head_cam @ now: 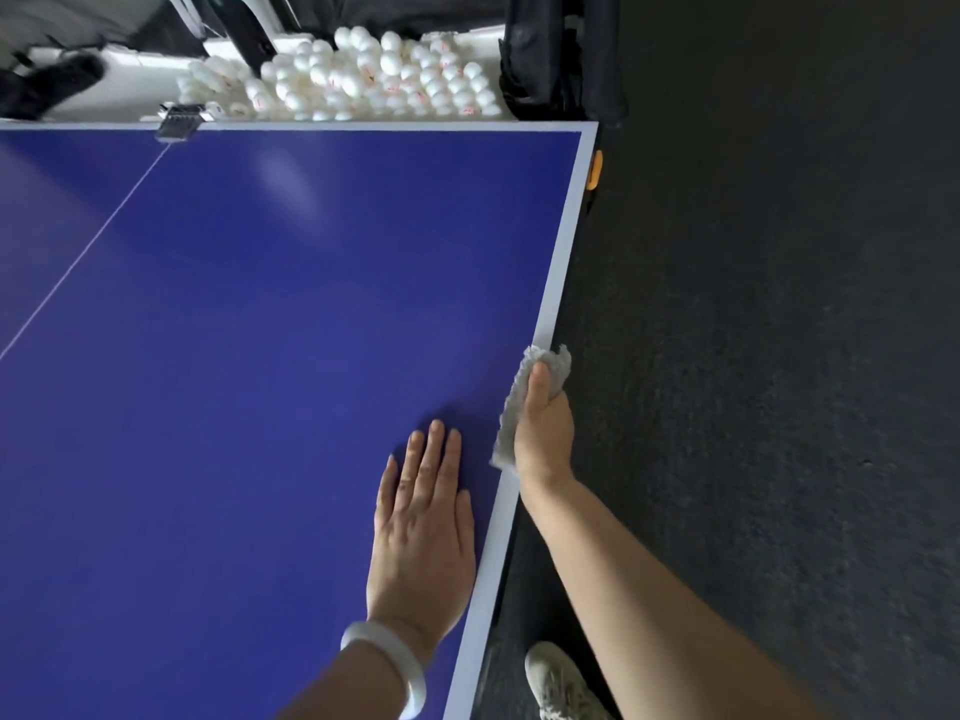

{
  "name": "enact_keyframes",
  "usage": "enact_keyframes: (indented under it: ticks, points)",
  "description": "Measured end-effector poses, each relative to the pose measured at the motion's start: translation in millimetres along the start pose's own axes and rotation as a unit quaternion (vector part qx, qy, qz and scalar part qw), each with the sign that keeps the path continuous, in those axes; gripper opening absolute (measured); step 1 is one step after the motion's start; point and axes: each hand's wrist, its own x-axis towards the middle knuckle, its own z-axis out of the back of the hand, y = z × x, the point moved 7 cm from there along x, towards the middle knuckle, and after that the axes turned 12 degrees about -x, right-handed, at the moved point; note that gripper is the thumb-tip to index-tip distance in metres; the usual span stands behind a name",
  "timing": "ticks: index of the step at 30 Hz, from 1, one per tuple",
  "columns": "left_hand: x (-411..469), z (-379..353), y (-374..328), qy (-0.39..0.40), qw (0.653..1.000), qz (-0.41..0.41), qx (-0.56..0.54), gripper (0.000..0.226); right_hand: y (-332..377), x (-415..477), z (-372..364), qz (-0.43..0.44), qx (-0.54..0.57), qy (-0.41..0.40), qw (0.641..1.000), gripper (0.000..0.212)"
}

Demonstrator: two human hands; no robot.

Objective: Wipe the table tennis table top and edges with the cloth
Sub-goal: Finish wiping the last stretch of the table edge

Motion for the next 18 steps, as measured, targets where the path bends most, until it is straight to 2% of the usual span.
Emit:
enact_keyframes:
  ticks: [3,6,9,14,16,18]
  points:
    - [-1,-2,0,0.006,1.000,0.001,0.013,0.056,-43,-70,-5,0.003,0.061,0.024,0.998,0.059]
    - [1,-3,2,0.007,1.000,0.002,0.013,0.058,-79,-123,-10,-0.035,0.103,0.050,0.993,0.069]
    - [1,-1,1,0.004,1.000,0.009,0.008,0.061,-72,-105,-13,-0.040,0.130,0.042,0.990,0.056]
    - [0,-1,1,-0.009,1.000,0.007,-0.006,0.053,-29,-28,-13,-0.062,0.164,0.081,0.981,0.059]
    - [0,-1,1,-0.014,1.000,0.008,-0.015,0.052,-33,-33,-12,-0.094,0.206,0.068,0.972,0.060]
    - [0,0,1,-0.017,1.000,0.006,-0.018,0.055,-66,-72,-15,-0.111,0.213,0.067,0.968,0.052]
